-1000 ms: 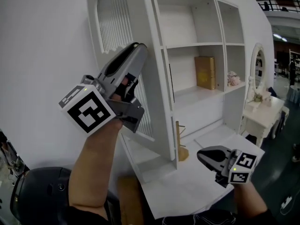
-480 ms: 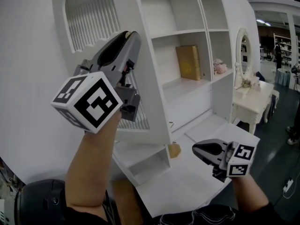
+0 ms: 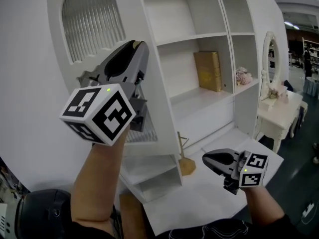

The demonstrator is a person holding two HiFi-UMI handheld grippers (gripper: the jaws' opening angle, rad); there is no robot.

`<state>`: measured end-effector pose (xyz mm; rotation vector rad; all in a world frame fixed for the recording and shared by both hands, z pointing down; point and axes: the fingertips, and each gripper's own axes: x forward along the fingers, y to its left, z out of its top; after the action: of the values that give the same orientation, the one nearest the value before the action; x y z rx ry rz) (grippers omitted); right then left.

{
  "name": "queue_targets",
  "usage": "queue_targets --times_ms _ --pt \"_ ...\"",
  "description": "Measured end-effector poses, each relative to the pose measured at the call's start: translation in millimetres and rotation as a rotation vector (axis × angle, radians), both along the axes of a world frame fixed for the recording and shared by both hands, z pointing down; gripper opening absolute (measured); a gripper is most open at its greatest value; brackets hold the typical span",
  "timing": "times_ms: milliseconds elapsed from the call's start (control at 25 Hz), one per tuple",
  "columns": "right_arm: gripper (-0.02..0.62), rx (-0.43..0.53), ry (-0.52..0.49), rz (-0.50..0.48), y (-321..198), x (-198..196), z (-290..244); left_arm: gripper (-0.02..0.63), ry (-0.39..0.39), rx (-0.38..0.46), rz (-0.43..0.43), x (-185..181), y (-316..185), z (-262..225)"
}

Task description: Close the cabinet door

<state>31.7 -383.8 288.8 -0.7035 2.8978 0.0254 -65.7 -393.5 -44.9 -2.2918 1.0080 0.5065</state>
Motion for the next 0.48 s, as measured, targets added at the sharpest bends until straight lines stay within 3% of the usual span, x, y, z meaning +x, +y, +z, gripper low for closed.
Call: queue_targets --times_ms 480 --pt "0.005 0.011 0.012 -0.08 -24 13 0 0.087 0.003 0.005 -0.152 6 -38 1"
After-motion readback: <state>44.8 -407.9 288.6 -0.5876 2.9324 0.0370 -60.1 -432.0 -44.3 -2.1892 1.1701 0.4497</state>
